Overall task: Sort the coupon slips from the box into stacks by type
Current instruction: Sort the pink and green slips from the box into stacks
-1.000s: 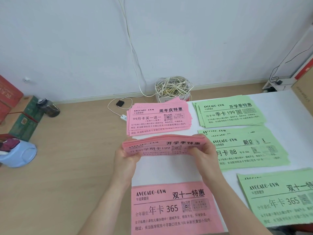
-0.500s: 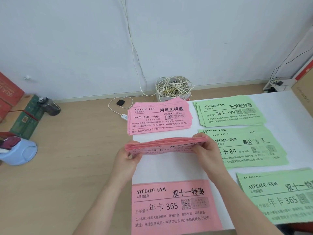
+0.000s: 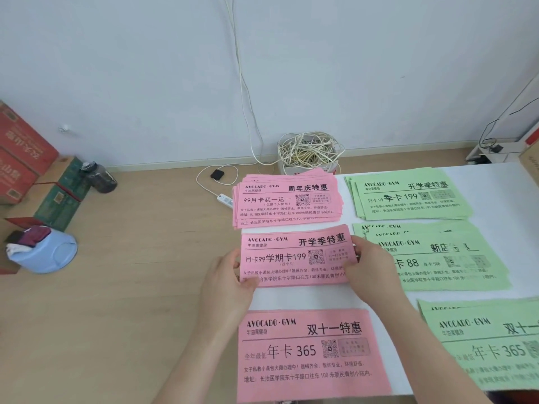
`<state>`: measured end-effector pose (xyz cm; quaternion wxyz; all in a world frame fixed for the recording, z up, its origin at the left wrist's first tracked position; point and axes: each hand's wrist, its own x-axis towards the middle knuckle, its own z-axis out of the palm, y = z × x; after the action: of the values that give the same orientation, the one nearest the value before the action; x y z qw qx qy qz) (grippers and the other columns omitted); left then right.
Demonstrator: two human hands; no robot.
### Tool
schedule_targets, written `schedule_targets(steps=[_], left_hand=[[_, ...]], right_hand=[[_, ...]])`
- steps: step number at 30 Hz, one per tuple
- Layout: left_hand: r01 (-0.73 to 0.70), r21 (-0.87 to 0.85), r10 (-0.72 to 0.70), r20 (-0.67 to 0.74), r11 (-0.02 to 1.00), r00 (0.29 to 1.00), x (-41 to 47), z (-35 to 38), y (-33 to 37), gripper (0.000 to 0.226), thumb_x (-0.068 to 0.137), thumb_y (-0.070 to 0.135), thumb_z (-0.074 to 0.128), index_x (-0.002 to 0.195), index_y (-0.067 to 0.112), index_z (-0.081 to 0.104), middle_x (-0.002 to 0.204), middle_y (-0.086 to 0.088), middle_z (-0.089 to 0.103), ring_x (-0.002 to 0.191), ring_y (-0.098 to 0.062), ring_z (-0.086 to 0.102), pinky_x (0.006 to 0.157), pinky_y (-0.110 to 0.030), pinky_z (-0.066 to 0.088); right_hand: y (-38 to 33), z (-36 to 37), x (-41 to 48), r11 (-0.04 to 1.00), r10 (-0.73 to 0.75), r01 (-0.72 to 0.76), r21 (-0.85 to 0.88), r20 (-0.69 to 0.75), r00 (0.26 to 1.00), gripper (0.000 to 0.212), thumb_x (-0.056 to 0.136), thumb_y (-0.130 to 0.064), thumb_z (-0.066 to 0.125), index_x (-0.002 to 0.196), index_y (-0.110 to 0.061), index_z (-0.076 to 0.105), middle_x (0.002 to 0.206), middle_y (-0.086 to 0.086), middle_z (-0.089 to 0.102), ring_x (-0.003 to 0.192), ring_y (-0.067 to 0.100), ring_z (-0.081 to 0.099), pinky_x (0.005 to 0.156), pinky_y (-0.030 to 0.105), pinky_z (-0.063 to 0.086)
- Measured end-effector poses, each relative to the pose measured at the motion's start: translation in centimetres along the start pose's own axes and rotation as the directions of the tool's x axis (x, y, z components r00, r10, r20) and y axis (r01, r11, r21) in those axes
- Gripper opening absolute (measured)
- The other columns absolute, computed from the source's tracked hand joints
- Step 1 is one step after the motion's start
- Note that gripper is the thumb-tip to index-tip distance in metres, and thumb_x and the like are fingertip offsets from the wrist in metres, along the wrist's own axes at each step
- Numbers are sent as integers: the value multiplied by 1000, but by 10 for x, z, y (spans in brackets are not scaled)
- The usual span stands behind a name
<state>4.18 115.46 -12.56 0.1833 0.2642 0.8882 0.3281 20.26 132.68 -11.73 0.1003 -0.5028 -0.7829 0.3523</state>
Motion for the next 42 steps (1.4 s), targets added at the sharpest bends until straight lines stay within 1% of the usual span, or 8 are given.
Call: schedule_targets(steps=[6, 13, 15, 18, 20, 35, 38, 42], left_hand=[[-85, 108, 75, 93, 991, 993, -5, -4, -2, 80, 69, 24, 78, 132, 45, 33, 110, 15, 52, 98, -9, 58, 82, -35, 51], [-162, 280, 136, 113, 946, 984, -2, -5, -3, 53, 80, 31, 71, 129, 28, 51, 117, 8, 53, 101, -11, 57, 86, -24, 43], [-172, 298, 145, 113, 939, 983, -2, -6, -2, 51, 81, 32, 70, 129, 27, 53, 118, 8, 53, 102, -11, 56, 87, -23, 43], [-167, 308, 138, 113, 937, 984, -2, -7, -2, 49, 81, 32, 70, 128, 27, 55, 116, 7, 54, 100, -11, 57, 87, -23, 43], [-165, 313, 137, 111, 935, 984, -2, -8, -2, 49, 81, 33, 70, 127, 27, 56, 115, 7, 55, 99, -11, 58, 86, -24, 43], [-161, 302, 115, 166, 940, 979, -6, -13, -3, 42, 83, 32, 65, 123, 32, 52, 108, 11, 52, 95, -10, 56, 79, -24, 43], [-102, 186, 76, 142, 977, 987, 4, -27, -3, 45, 80, 22, 65, 120, 34, 48, 108, 13, 53, 94, -8, 55, 78, -27, 45], [-28, -20, 27, -16, 999, 1000, 44, -51, 10, 36, 84, 10, 57, 117, 24, 55, 110, 9, 59, 88, -8, 57, 75, -25, 40]], right_hand=[[5, 4, 2, 987, -16, 11, -157, -30, 999, 18, 78, -2, 54, 92, -11, 62, 86, 7, 62, 76, 27, 55, 61, 32, 41], [-3, 1, -3, 953, 10, -18, -302, -28, 1000, 15, 85, -16, 58, 99, -10, 55, 89, 4, 52, 85, 28, 55, 66, 33, 38], [-6, -5, -7, 965, 22, -14, -263, 28, 999, 34, 82, -27, 65, 109, -13, 49, 93, 3, 52, 93, 28, 55, 71, 34, 40], [-8, -11, -14, 957, 5, 46, -287, 177, 984, 91, 77, -37, 75, 147, -23, 18, 115, 6, 47, 112, 27, 48, 87, 34, 40], [-8, -11, -17, 932, -20, 92, -352, 203, 979, 102, 77, -35, 76, 151, -24, 6, 124, 7, 44, 116, 26, 45, 94, 33, 39], [-5, -11, -23, 875, -85, 162, -456, 184, 979, 60, 82, -36, 65, 135, -22, 41, 123, 2, 44, 111, 21, 43, 92, 29, 40], [-12, -26, -19, 939, -57, 114, -325, 178, 982, 68, 82, -39, 67, 142, -29, 36, 132, 0, 45, 122, 21, 43, 99, 32, 38], [-28, -48, 13, 997, -42, 49, -58, 104, 994, 50, 90, -31, 62, 137, -25, 46, 128, -1, 56, 115, 16, 53, 95, 31, 42]])
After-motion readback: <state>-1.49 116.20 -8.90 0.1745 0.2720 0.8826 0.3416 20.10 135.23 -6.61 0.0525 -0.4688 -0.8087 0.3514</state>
